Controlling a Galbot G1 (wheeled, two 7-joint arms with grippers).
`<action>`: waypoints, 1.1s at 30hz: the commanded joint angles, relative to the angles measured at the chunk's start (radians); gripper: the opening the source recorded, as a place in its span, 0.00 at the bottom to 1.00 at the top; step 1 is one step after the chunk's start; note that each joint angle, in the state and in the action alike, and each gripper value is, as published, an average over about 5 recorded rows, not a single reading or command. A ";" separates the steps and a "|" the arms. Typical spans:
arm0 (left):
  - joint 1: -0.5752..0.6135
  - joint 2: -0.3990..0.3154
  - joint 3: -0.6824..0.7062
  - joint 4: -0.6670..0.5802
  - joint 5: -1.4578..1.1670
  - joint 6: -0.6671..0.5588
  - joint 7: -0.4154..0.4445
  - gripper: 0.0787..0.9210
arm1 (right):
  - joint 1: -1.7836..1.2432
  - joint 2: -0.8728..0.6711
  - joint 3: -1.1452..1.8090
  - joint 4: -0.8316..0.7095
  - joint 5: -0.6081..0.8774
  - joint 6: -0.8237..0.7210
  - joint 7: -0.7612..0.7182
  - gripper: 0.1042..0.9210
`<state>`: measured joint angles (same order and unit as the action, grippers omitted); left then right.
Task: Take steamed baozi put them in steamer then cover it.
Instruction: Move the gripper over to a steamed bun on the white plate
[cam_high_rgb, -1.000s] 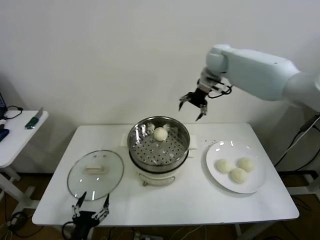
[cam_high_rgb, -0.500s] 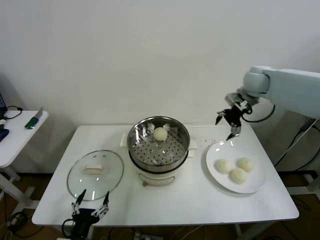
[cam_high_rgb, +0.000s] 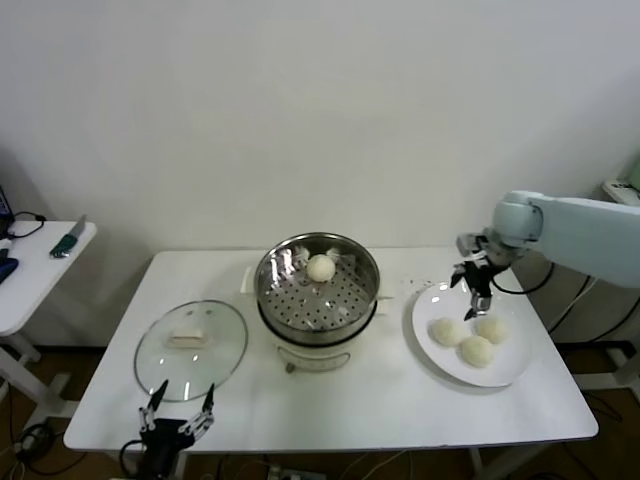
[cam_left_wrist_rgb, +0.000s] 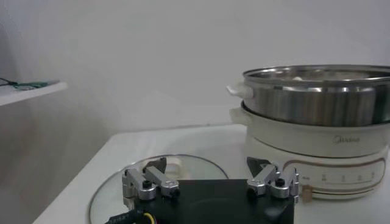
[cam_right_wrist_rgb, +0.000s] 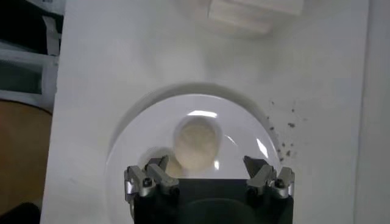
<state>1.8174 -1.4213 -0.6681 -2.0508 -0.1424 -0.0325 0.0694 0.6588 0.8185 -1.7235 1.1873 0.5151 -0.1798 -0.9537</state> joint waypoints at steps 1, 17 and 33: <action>0.007 -0.004 -0.002 0.000 -0.001 -0.001 0.000 0.88 | -0.204 -0.004 0.120 -0.054 -0.087 -0.062 0.045 0.88; 0.009 -0.012 -0.004 0.009 0.001 -0.004 0.000 0.88 | -0.302 0.061 0.211 -0.176 -0.159 -0.047 0.046 0.88; 0.004 -0.003 -0.008 0.020 0.000 -0.007 0.000 0.88 | -0.351 0.066 0.263 -0.184 -0.172 -0.053 0.062 0.81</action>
<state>1.8203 -1.4244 -0.6753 -2.0314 -0.1423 -0.0394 0.0690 0.3339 0.8809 -1.4868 1.0145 0.3556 -0.2313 -0.8984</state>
